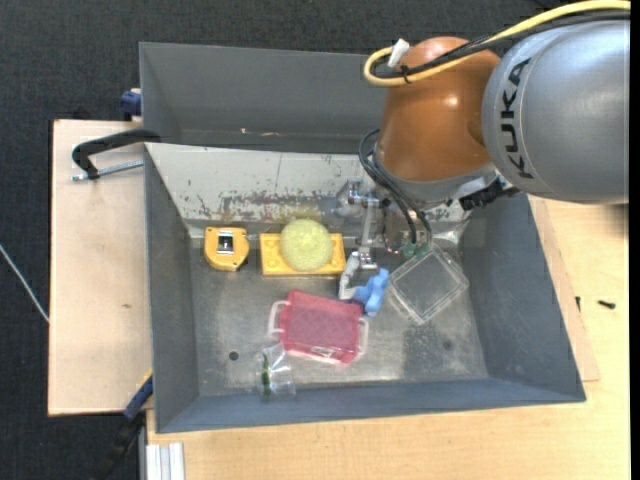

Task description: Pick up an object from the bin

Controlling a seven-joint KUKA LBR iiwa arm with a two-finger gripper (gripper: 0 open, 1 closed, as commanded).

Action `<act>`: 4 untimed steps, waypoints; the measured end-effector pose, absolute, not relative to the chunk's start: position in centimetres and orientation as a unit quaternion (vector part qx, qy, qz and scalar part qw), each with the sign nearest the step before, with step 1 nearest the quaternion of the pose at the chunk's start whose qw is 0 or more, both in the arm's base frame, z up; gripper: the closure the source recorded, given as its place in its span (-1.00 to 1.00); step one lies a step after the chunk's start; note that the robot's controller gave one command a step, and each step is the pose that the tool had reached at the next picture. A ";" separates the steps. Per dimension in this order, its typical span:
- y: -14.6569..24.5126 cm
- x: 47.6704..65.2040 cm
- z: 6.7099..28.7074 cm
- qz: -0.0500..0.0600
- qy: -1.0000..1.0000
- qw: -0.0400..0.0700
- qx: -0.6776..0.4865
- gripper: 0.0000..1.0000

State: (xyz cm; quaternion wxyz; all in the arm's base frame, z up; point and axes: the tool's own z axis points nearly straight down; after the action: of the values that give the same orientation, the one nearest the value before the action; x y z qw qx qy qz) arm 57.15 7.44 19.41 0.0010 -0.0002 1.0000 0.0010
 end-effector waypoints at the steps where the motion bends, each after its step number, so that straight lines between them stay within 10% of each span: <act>1: 8.6 55.2 12.6 0.001 1.000 0.003 -0.024 -1.00; 2: 8.8 55.0 10.0 0.001 1.000 0.005 -0.023 -1.00; 3: 11.3 52.5 13.0 0.002 0.999 0.002 0.036 -1.00; 4: 13.0 51.2 7.0 0.001 0.998 0.001 0.065 -1.00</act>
Offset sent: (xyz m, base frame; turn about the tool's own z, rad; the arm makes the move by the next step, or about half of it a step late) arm -0.0376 0.0144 -0.0623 -0.0106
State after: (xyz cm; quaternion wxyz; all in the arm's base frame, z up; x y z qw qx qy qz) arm 51.23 12.97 6.99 0.0008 0.0654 0.9979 0.0012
